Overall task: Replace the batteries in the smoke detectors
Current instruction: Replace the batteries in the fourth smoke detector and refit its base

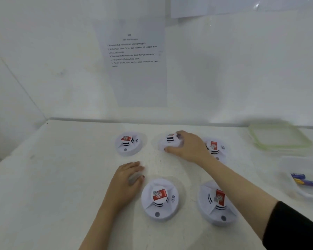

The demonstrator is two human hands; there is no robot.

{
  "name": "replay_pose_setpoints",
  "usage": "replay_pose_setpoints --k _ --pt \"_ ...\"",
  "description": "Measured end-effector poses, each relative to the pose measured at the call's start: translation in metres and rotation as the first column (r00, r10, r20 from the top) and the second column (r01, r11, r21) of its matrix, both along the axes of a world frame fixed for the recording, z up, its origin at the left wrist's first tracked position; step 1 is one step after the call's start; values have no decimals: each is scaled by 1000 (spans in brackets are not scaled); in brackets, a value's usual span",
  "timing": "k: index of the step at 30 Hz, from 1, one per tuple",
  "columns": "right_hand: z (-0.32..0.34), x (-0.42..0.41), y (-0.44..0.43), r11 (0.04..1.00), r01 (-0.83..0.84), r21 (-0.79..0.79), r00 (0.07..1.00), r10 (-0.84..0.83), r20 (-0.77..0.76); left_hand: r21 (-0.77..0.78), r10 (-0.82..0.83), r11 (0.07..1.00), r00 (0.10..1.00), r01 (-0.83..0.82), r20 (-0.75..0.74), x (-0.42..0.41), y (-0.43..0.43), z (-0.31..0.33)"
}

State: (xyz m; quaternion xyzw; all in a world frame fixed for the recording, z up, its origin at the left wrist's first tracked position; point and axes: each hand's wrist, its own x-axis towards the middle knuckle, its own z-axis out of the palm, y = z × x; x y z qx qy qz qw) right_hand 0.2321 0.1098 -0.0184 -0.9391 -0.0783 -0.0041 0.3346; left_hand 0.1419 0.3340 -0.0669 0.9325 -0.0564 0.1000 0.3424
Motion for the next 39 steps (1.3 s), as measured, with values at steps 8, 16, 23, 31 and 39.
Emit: replay_pose_setpoints --k 8,16,23,31,39 --pt "42 -61 -4 592 249 767 815 299 -496 -296 -80 952 997 75 -7 -13 -23 48" --pt "39 -126 -25 375 329 867 700 519 -491 -432 -270 854 957 291 109 -50 -65 74" --pt "36 -172 -47 511 281 812 871 219 -439 -429 -383 824 922 370 60 -80 -83 69" --pt "36 -203 -65 656 136 743 982 12 -191 -507 -347 796 936 331 65 -101 -91 62" --pt "42 -220 -67 725 59 686 971 118 -208 -450 -494 777 870 441 -1 -108 -94 60"
